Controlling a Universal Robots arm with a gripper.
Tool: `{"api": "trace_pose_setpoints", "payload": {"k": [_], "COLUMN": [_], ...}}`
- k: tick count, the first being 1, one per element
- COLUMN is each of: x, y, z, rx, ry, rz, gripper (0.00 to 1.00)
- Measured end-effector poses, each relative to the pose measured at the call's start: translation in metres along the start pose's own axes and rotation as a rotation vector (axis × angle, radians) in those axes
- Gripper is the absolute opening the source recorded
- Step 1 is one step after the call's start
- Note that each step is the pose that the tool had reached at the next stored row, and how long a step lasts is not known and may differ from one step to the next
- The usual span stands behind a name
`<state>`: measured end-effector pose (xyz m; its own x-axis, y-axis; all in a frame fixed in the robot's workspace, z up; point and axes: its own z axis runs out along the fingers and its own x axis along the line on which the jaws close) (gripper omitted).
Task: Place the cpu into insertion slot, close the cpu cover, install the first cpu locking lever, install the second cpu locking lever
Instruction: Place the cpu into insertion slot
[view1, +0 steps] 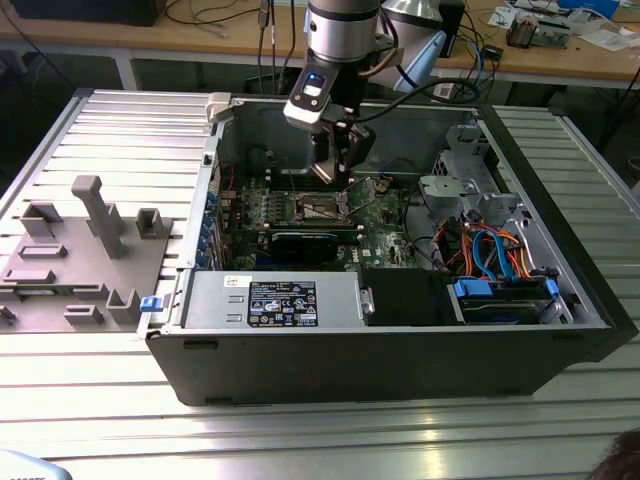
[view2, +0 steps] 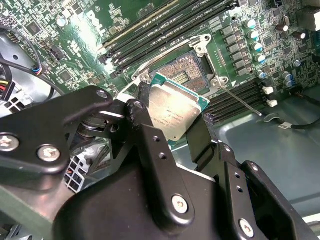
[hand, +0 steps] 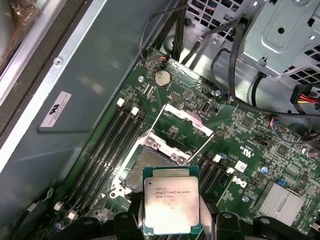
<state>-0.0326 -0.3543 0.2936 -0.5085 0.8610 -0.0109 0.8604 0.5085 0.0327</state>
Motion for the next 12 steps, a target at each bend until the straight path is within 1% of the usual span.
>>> {"api": "trace_pose_setpoints", "payload": {"k": [12], "x": [0.0000], "y": [0.0000], "z": [0.0008], "rx": [0.0020], "ry": [-0.0039], "rz": [0.036], "gripper": [0.54]}}
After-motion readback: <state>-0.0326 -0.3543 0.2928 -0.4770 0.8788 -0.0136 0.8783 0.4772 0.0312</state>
